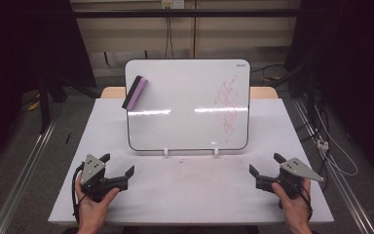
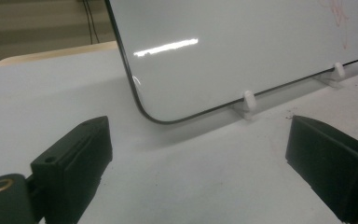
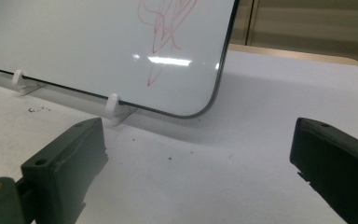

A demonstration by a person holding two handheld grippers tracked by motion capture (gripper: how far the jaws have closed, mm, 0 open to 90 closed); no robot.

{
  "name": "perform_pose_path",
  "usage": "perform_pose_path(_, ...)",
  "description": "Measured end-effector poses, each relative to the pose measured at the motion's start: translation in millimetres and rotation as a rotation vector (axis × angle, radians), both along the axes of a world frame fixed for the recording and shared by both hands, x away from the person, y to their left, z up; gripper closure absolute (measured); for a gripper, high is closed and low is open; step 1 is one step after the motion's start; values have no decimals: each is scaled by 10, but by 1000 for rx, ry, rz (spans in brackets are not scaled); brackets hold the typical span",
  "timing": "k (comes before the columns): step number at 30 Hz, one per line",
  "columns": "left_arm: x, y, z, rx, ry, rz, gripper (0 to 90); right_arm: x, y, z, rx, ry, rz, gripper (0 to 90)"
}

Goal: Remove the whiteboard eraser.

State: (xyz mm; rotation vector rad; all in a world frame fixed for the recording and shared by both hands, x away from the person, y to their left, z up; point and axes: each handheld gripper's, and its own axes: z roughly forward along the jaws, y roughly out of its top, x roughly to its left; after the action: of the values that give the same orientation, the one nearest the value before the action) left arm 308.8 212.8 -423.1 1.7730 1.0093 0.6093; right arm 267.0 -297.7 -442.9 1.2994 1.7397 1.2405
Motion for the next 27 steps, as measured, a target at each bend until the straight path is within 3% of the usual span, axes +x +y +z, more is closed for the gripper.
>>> perform_pose_path(9,14,-37,10,38,12,-17,48,0,-7,-5,6,10,12,33)
perform_pose_path(13,36,-58,53,27,4,-25,46,-1,-17,-7,14,20,8,33)
perform_pose_path(17,53,-65,95,47,-10,-27,57,6,-30,-18,14,35,12,33)
perform_pose_path(23,208,-103,198,62,12,-46,53,12,-34,-24,19,42,21,34)
perform_pose_path(27,281,-138,250,68,-4,-42,55,21,-24,-28,21,41,26,35)
